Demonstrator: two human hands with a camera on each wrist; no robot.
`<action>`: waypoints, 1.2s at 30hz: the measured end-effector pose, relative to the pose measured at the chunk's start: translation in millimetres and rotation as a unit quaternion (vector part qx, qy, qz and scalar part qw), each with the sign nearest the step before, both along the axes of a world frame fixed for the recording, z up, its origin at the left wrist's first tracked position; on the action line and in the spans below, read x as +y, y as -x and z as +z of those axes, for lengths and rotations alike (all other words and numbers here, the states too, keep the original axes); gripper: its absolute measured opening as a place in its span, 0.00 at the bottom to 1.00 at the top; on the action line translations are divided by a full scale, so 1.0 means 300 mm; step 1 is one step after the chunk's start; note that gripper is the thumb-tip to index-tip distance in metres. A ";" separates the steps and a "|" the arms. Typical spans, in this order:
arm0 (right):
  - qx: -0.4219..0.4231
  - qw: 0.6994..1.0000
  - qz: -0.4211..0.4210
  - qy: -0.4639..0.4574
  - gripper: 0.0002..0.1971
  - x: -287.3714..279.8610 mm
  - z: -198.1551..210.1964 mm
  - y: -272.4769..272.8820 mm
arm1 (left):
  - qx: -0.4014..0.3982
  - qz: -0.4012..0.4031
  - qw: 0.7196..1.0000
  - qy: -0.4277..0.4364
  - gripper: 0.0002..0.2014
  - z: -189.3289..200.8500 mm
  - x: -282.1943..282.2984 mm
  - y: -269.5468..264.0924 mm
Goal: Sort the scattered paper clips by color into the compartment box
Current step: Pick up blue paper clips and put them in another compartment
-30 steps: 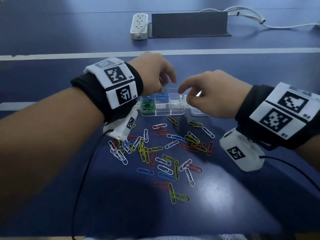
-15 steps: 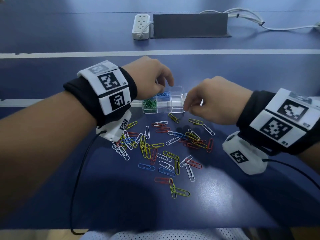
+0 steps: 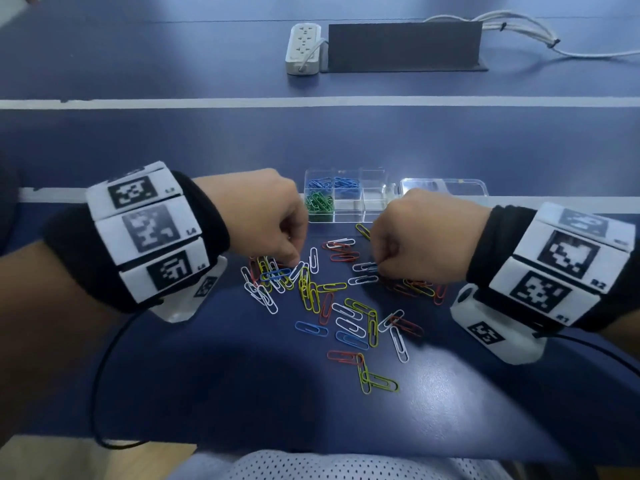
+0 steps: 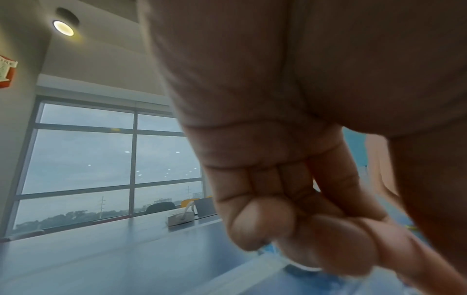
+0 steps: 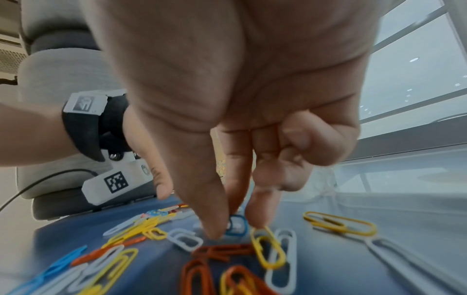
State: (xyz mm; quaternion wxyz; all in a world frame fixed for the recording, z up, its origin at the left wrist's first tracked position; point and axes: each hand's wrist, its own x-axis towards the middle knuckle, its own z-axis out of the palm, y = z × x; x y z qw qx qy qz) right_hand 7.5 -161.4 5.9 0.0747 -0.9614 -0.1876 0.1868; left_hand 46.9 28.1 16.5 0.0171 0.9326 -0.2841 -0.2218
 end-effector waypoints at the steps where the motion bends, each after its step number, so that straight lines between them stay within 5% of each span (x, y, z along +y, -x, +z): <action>1: 0.000 1.000 0.004 -0.005 0.06 0.003 0.007 0.001 | 0.006 0.009 1.000 -0.011 0.07 -0.004 0.014 0.007; 5: -0.010 0.999 0.043 -0.031 0.05 0.035 0.035 0.022 | 0.018 0.027 0.998 -0.050 0.12 -0.030 0.042 0.034; 10: 0.030 0.989 0.135 -0.044 0.15 0.104 0.038 0.106 | -0.001 0.016 0.999 -0.051 0.09 -0.049 0.052 0.047; 16: 0.047 0.983 0.178 0.000 0.10 0.131 0.000 0.166 | -0.003 -0.007 1.000 0.004 0.07 -0.026 0.064 0.067; 21: 0.032 0.984 0.175 0.033 0.05 0.139 -0.025 0.169 | 0.034 -0.053 0.998 0.027 0.03 -0.022 0.039 0.128; 26: 0.019 0.986 0.159 0.041 0.08 0.141 -0.029 0.163 | 0.040 -0.099 0.994 0.028 0.13 -0.050 0.008 0.166; 32: 0.041 0.991 0.128 0.028 0.10 0.134 0.011 0.158 | 0.028 -0.112 0.993 0.020 0.03 -0.057 -0.009 0.181; 36: 0.038 0.994 0.099 0.007 0.13 0.094 0.070 0.098 | 0.032 -0.106 0.994 0.010 0.13 -0.075 -0.017 0.186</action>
